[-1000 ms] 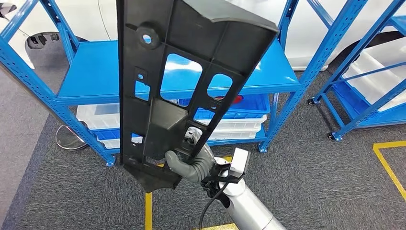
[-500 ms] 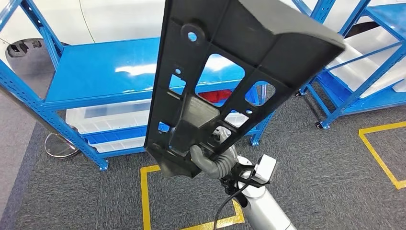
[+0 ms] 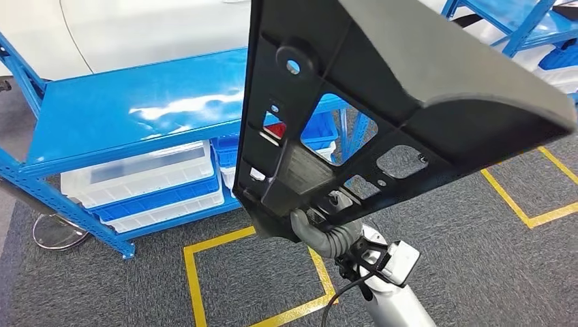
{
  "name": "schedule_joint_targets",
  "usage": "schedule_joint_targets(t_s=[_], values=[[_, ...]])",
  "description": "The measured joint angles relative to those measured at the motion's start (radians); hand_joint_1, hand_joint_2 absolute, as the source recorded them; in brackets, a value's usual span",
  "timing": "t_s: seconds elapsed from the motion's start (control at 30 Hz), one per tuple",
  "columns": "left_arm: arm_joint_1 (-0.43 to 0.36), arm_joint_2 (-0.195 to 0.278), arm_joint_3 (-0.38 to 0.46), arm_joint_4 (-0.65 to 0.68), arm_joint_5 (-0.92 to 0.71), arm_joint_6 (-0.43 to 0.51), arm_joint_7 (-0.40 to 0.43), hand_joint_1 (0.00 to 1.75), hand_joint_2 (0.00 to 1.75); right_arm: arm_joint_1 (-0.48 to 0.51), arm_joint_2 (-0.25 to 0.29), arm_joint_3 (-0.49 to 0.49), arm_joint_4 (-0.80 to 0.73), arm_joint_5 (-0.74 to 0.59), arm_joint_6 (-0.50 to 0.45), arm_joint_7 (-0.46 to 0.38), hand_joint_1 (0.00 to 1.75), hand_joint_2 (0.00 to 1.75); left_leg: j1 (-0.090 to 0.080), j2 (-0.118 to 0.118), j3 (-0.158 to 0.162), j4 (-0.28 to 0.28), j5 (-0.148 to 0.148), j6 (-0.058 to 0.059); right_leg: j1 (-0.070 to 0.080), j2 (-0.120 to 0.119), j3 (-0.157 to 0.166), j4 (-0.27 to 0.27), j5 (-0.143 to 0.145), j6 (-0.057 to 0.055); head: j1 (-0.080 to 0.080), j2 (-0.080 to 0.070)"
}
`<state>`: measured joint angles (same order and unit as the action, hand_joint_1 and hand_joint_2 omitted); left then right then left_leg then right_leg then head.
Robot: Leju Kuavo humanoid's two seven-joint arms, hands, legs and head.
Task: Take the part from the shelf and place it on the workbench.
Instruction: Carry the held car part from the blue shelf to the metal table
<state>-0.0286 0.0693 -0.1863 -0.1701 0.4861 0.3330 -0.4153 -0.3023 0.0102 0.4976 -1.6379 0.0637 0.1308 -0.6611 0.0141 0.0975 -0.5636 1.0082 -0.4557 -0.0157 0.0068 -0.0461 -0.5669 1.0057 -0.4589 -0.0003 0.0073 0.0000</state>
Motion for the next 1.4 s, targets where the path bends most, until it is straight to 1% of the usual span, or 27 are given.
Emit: schedule_joint_targets(t_s=[0.03,0.1,0.17,0.2,0.27,0.3,0.37,0.4,0.47,0.53,0.6,0.67,0.7,0.77,0.83,0.9,0.93,0.97,1.03,1.07,1.13,1.17,1.23,1.27,1.3,1.33,1.4], values=[[-0.001,0.000,-0.006,0.000,-0.005,-0.007,0.006,0.00,1.75,0.004,-0.004,0.002,-0.009,0.004,-0.002,0.001,1.75,1.75,0.001,-0.002,0.001,0.001,-0.003,-0.006,-0.002,0.009,0.000,-0.005,0.005,-0.006,0.000,0.000],[0.000,0.000,-0.015,0.000,-0.013,-0.019,0.015,0.00,1.75,0.008,-0.010,0.009,-0.025,0.013,-0.006,0.006,1.75,1.75,0.003,-0.037,-0.016,0.044,-0.038,-0.014,-0.008,0.027,0.000,-0.017,0.017,-0.018,-0.002,0.000],[0.002,0.001,-0.022,0.000,-0.020,-0.029,0.019,0.00,1.75,0.009,-0.013,0.019,-0.034,0.028,-0.010,0.015,1.75,1.75,0.004,-0.080,-0.069,0.167,-0.108,-0.017,-0.009,0.046,-0.004,-0.019,0.024,-0.026,-0.005,0.000],[0.003,0.001,-0.026,0.000,-0.022,-0.034,0.021,0.00,1.75,0.010,-0.014,0.024,-0.036,0.039,-0.015,0.020,1.75,1.75,0.004,-0.088,-0.099,0.237,-0.137,-0.018,-0.008,0.056,-0.007,-0.018,0.026,-0.028,-0.007,0.000],[0.005,0.001,-0.035,0.000,-0.026,-0.044,0.023,0.00,1.75,0.012,-0.018,0.036,-0.036,0.060,-0.027,0.028,1.75,1.75,0.004,-0.092,-0.120,0.292,-0.140,-0.018,-0.006,0.081,-0.012,-0.012,0.028,-0.028,-0.007,0.000],[0.005,0.001,-0.039,0.000,-0.027,-0.047,0.024,0.00,1.75,0.012,-0.020,0.041,-0.037,0.067,-0.033,0.030,1.75,1.75,0.005,-0.094,-0.102,0.257,-0.112,-0.017,-0.006,0.094,-0.014,-0.008,0.029,-0.027,-0.007,0.000],[0.005,0.001,-0.043,0.000,-0.031,-0.055,0.023,0.00,1.75,0.011,-0.021,0.049,-0.040,0.073,-0.041,0.032,1.75,1.75,0.007,-0.123,-0.033,0.119,-0.047,-0.014,-0.005,0.118,-0.016,0.001,0.027,-0.021,-0.007,0.000],[0.005,0.001,-0.045,0.000,-0.033,-0.059,0.022,0.00,1.75,0.010,-0.022,0.052,-0.042,0.075,-0.043,0.032,1.75,1.75,0.009,-0.140,-0.006,0.061,-0.030,-0.011,-0.005,0.128,-0.021,0.006,0.027,-0.017,-0.007,0.000],[0.003,0.001,-0.052,0.000,-0.037,-0.064,0.021,0.00,1.75,0.009,-0.023,0.056,-0.049,0.077,-0.044,0.032,1.75,1.75,0.008,-0.158,0.012,0.016,-0.026,-0.005,-0.006,0.146,-0.032,0.013,0.030,-0.005,-0.007,0.000],[-0.002,-0.001,-0.060,0.000,-0.041,-0.065,0.023,0.00,1.75,0.009,-0.028,0.058,-0.054,0.078,-0.044,0.032,1.75,1.75,0.008,-0.139,0.011,0.010,-0.021,0.007,-0.008,0.158,-0.040,0.014,0.034,0.007,-0.007,0.000],[-0.004,-0.004,-0.065,0.000,-0.045,-0.064,0.026,0.00,1.75,0.008,-0.037,0.059,-0.059,0.078,-0.044,0.032,1.75,1.75,0.011,-0.116,0.011,0.003,-0.013,0.021,-0.006,0.125,-0.061,0.053,0.010,0.017,-0.001,0.000],[-0.003,-0.005,-0.067,0.000,-0.046,-0.062,0.030,0.00,1.75,0.006,-0.042,0.060,-0.061,0.078,-0.043,0.032,1.75,1.75,0.010,-0.094,0.008,0.000,-0.009,0.028,-0.008,0.074,-0.115,0.167,-0.054,0.025,0.005,0.000],[-0.001,-0.005,-0.067,0.000,-0.046,-0.060,0.032,0.00,1.75,0.006,-0.045,0.060,-0.061,0.078,-0.042,0.032,1.75,1.75,0.009,-0.082,0.006,0.000,-0.009,0.028,-0.011,0.061,-0.148,0.237,-0.084,0.029,0.006,0.000],[0.000,-0.005,-0.067,0.000,-0.045,-0.054,0.035,0.00,1.75,0.007,-0.051,0.062,-0.061,0.078,-0.042,0.032,1.75,1.75,0.008,-0.056,0.004,0.001,-0.009,0.028,-0.016,0.052,-0.176,0.303,-0.098,0.033,0.006,0.000],[-0.003,-0.005,-0.067,0.000,-0.041,-0.046,0.034,0.00,1.75,0.007,-0.057,0.062,-0.061,0.077,-0.044,0.030,1.75,1.75,0.007,-0.034,0.005,0.001,-0.010,0.027,-0.017,0.040,-0.123,0.212,-0.047,0.030,0.006,0.000],[-0.006,-0.004,-0.067,0.000,-0.035,-0.039,0.032,0.00,1.75,0.006,-0.060,0.062,-0.062,0.073,-0.046,0.026,1.75,1.75,0.005,-0.016,0.009,0.001,-0.012,0.021,-0.009,-0.002,-0.043,0.065,-0.001,0.017,0.006,0.000],[-0.007,-0.003,-0.066,0.000,-0.032,-0.037,0.030,0.00,1.75,0.005,-0.060,0.062,-0.063,0.071,-0.047,0.024,1.75,1.75,0.003,-0.007,0.010,0.000,-0.013,0.016,-0.004,-0.018,-0.021,0.021,0.009,0.010,0.006,0.000],[-0.007,-0.001,-0.066,0.000,-0.030,-0.037,0.029,0.00,1.75,0.004,-0.061,0.062,-0.064,0.069,-0.047,0.022,1.75,1.75,0.002,0.002,0.011,0.000,-0.013,0.010,0.001,-0.024,-0.015,0.004,0.010,0.003,0.005,0.000],[-0.009,0.003,-0.066,0.000,-0.026,-0.036,0.026,0.00,1.75,0.003,-0.063,0.062,-0.064,0.066,-0.047,0.017,1.75,1.75,0.001,0.018,0.014,-0.004,-0.014,-0.003,0.000,-0.002,-0.018,0.000,0.015,-0.009,0.004,0.000],[-0.010,0.005,-0.066,0.000,-0.025,-0.037,0.025,0.00,1.75,0.002,-0.064,0.062,-0.064,0.065,-0.047,0.014,1.75,1.75,0.001,0.009,0.014,0.000,-0.020,-0.009,-0.003,0.009,-0.017,-0.006,0.020,-0.014,0.004,0.000],[-0.011,0.009,-0.065,0.000,-0.022,-0.038,0.021,0.00,1.75,-0.003,-0.065,0.063,-0.064,0.063,-0.046,0.011,1.75,1.75,0.003,-0.040,-0.011,0.060,-0.061,-0.016,-0.009,0.030,-0.014,-0.017,0.029,-0.025,0.002,0.000],[-0.011,0.012,-0.065,0.000,-0.021,-0.039,0.018,0.00,1.75,-0.006,-0.065,0.064,-0.063,0.062,-0.044,0.009,1.75,1.75,0.004,-0.068,-0.037,0.123,-0.095,-0.017,-0.008,0.040,-0.014,-0.018,0.031,-0.028,0.000,0.000],[-0.008,0.016,-0.064,0.000,-0.019,-0.039,0.010,0.00,1.75,-0.009,-0.065,0.068,-0.057,0.060,-0.041,0.004,1.75,1.75,0.005,-0.090,-0.098,0.254,-0.146,-0.019,-0.006,0.065,-0.015,-0.016,0.031,-0.032,-0.002,0.000],[-0.007,0.017,-0.064,0.000,-0.018,-0.039,0.006,0.00,1.75,-0.009,-0.065,0.070,-0.053,0.059,-0.040,-0.001,1.75,1.75,0.005,-0.092,-0.112,0.282,-0.146,-0.019,-0.005,0.079,-0.014,-0.014,0.030,-0.032,-0.002,0.000],[-0.006,0.018,-0.063,0.000,-0.017,-0.038,0.001,0.00,1.75,-0.009,-0.065,0.072,-0.049,0.058,-0.039,-0.004,1.75,1.75,0.005,-0.093,-0.109,0.270,-0.126,-0.019,-0.004,0.093,-0.014,-0.012,0.030,-0.032,-0.002,0.000],[-0.006,0.018,-0.062,0.000,-0.016,-0.037,-0.003,0.00,1.75,-0.009,-0.065,0.073,-0.045,0.057,-0.038,-0.007,1.75,1.75,0.005,-0.098,-0.088,0.221,-0.091,-0.017,-0.004,0.107,-0.014,-0.008,0.029,-0.031,-0.002,0.000],[-0.005,0.020,-0.062,0.000,-0.015,-0.033,-0.008,0.00,1.75,-0.010,-0.065,0.076,-0.040,0.055,-0.035,-0.010,1.75,1.75,0.009,-0.137,-0.031,0.084,-0.027,-0.013,-0.004,0.131,-0.017,0.001,0.025,-0.025,-0.002,0.000]])
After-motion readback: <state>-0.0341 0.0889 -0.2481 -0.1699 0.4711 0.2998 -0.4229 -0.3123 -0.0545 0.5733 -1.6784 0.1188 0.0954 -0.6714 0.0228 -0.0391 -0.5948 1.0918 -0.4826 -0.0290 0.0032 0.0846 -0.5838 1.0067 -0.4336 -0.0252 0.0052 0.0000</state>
